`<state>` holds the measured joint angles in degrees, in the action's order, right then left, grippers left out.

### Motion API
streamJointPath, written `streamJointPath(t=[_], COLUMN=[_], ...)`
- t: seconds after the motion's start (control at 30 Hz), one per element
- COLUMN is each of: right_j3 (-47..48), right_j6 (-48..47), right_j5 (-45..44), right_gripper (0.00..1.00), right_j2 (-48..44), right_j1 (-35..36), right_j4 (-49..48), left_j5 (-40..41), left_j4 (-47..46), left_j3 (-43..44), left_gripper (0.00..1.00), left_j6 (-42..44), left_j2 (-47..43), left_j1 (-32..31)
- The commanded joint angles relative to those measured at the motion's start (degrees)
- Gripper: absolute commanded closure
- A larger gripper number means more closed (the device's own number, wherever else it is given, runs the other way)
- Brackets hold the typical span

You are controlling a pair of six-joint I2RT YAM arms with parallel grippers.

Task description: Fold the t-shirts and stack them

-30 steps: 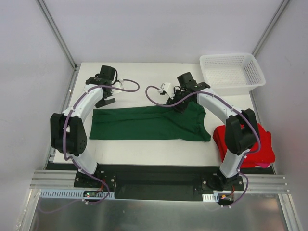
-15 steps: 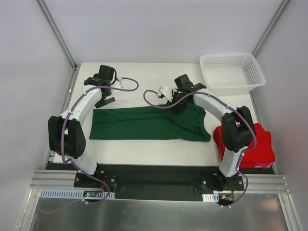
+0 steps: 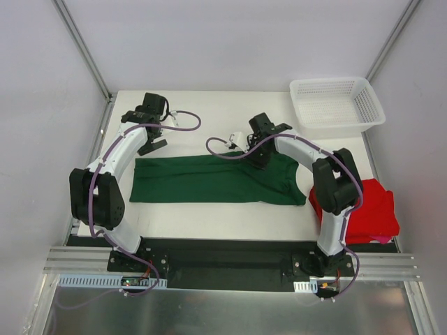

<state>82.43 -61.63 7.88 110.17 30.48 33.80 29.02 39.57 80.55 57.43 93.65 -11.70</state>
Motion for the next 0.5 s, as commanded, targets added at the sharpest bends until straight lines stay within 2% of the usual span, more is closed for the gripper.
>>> streamJointPath(t=[0.0,0.03,0.1,0.13,0.17,0.47], right_j3=[2.56,2.9,3.69,3.7,3.7,3.52], right_j6=[-0.69,-0.6,-0.34,-0.16,0.01,2.65], right_j5=[-0.67,-0.59,-0.23,0.2,0.55,4.68], right_gripper=[0.52,0.65,0.82,0.95,0.99,0.99], right_j2=[0.31,0.83,1.19,0.75,0.49,-4.25], right_j1=[0.63,0.63,0.72,0.72,0.81,3.18], right_j4=[1.26,1.79,3.02,3.29,3.64,9.79], left_j5=[0.6,0.52,0.6,0.69,0.69,0.78], left_j4=[0.95,1.03,1.03,0.95,0.95,0.86], left_j3=[2.15,2.33,2.59,2.76,3.03,3.91], left_gripper=[0.01,0.01,0.01,0.01,0.01,0.01], left_j6=[-1.09,-1.18,-1.27,-1.27,-1.01,-0.56], left_j2=[0.48,0.57,0.92,1.1,1.27,1.72], left_j1=[-0.78,-0.78,-0.78,-0.78,-0.78,-0.78])
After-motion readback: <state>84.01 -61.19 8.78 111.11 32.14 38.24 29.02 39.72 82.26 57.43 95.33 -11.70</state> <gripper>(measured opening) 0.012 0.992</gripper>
